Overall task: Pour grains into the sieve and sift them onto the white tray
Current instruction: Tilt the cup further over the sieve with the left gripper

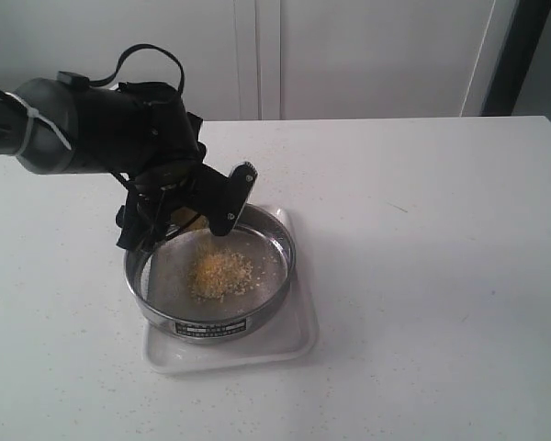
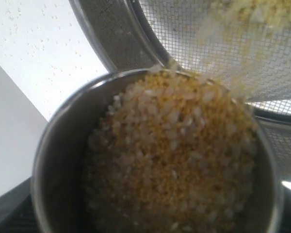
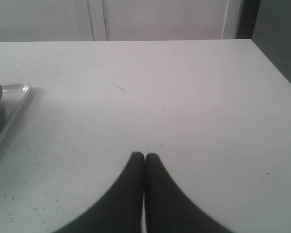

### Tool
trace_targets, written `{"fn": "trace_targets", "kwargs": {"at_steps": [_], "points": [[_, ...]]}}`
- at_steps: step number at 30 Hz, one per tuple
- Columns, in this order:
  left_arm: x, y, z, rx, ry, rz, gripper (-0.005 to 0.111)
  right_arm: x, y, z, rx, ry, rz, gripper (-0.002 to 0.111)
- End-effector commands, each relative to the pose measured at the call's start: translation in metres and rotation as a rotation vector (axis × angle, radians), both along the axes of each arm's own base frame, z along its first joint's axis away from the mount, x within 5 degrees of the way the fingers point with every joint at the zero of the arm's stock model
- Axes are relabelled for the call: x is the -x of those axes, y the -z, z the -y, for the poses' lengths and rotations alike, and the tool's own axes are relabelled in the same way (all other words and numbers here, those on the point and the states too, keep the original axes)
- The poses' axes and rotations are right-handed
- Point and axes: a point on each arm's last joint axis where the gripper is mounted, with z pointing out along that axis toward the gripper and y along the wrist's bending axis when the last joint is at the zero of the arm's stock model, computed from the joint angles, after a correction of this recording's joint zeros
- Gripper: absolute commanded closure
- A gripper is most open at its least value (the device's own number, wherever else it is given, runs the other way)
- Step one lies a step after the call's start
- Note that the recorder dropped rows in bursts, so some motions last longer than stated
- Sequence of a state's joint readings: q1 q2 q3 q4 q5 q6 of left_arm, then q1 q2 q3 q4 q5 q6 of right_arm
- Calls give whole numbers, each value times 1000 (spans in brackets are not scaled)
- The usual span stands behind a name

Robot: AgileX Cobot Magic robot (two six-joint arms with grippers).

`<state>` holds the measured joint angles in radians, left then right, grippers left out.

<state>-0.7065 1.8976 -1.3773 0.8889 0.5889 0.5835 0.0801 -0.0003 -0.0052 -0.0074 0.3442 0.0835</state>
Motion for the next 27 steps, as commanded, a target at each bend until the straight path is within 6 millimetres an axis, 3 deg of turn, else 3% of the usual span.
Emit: {"fn": "trace_targets", "kwargs": {"at_steps": [1, 27], "points": [[-2, -5, 1, -23, 18, 29, 107, 0, 1, 0, 4, 1, 4, 108], [-8, -11, 3, -119, 147, 117, 107, 0, 1, 0, 4, 1, 4, 108]]}}
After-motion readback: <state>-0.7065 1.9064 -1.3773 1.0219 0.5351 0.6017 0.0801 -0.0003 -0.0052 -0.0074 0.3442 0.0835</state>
